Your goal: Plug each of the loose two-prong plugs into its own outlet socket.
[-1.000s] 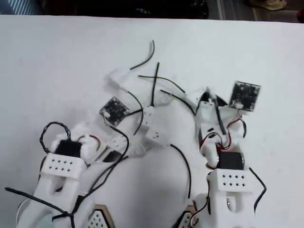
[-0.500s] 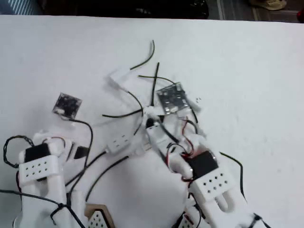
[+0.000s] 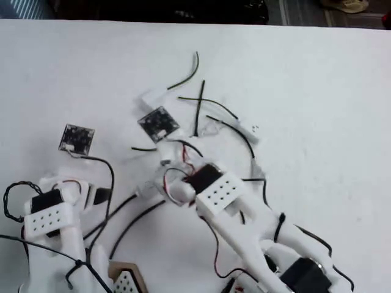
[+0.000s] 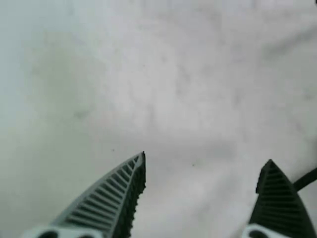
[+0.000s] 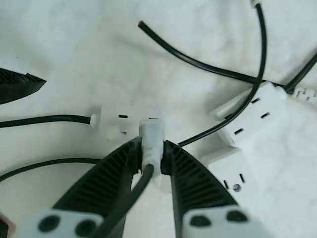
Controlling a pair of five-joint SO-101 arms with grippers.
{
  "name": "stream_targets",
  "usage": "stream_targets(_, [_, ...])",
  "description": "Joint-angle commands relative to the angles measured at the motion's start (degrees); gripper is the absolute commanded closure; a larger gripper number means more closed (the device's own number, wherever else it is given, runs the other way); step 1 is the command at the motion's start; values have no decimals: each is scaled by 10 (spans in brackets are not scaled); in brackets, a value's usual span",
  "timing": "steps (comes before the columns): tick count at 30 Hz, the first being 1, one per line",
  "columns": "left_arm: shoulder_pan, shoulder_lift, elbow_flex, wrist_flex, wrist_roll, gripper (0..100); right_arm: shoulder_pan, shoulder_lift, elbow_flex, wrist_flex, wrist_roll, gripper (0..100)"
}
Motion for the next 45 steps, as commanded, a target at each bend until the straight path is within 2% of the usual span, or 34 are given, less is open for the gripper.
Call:
stream_targets(1, [-6,-14,0,-11,5,653,-15,18,-28,-2,4,981])
stream_targets(15, [-6,-14,1,-11,5,653,9,115,-85,3,4,981])
stream_targets(25, [-7,-14,1,-11,5,653,11,122,-137,97,4,981])
stream_targets(37, [-7,-14,1,-11,5,653,11,124,-136,74,-19,981])
stream_targets(45, [-7,-14,1,-11,5,653,9,200,-140,65,-23,981])
